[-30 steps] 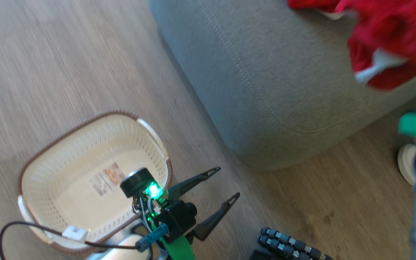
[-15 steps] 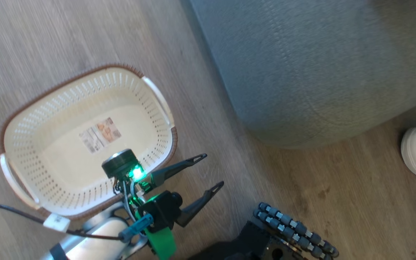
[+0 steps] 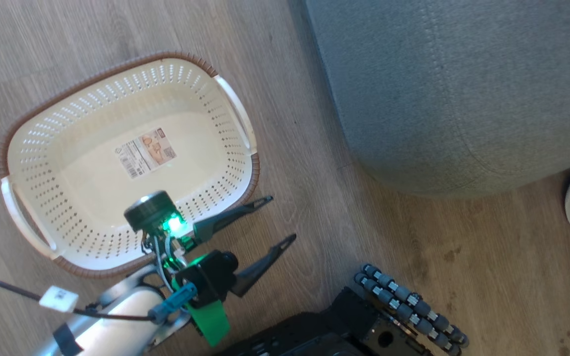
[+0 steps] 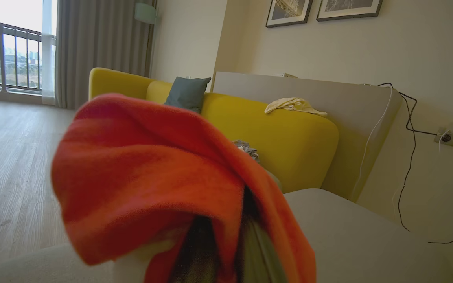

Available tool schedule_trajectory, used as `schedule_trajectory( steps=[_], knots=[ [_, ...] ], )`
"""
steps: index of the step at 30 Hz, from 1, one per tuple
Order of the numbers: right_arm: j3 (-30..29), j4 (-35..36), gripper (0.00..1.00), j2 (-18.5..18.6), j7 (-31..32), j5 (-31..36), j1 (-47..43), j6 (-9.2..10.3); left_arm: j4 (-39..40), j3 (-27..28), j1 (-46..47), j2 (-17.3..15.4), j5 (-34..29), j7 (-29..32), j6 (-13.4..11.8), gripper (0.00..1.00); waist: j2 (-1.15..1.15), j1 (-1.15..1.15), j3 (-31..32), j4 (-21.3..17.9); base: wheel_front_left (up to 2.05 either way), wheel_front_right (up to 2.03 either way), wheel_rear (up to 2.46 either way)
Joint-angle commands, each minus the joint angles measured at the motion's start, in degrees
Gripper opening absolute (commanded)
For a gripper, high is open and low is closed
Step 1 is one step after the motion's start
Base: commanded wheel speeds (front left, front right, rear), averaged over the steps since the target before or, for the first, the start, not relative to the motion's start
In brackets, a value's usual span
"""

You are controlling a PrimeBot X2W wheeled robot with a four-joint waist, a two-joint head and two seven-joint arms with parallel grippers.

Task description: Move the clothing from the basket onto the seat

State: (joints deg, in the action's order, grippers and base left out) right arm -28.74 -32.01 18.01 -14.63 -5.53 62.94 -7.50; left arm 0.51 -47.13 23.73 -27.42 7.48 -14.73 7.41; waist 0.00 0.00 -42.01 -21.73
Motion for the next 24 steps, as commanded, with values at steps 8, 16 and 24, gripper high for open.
schedule_trajectory(
  steps=[8,16,24],
  knots=[
    [-6.6,-8.5,0.0,0.4,-0.1,6.8,5.3,0.01,2.5,3.0,0.9,-0.9,-1.1,-0.3,0.1,1.0,0.0,0.0,-2.9,1.2,0.0,0.0,0.0],
    [-9.6,-18.1,0.0,-0.5,0.0,10.8,7.6,0.01,2.8,3.6,1.1,-1.4,-1.3,-0.3,0.1,1.0,0.0,0.0,-4.9,2.5,0.0,0.0,0.0],
    [-11.4,-23.8,0.0,-1.1,-0.2,11.9,7.3,0.01,3.0,5.6,0.5,-0.3,-1.8,-0.3,0.1,1.0,0.0,0.0,-5.8,3.5,0.0,0.0,0.0]
  ],
)
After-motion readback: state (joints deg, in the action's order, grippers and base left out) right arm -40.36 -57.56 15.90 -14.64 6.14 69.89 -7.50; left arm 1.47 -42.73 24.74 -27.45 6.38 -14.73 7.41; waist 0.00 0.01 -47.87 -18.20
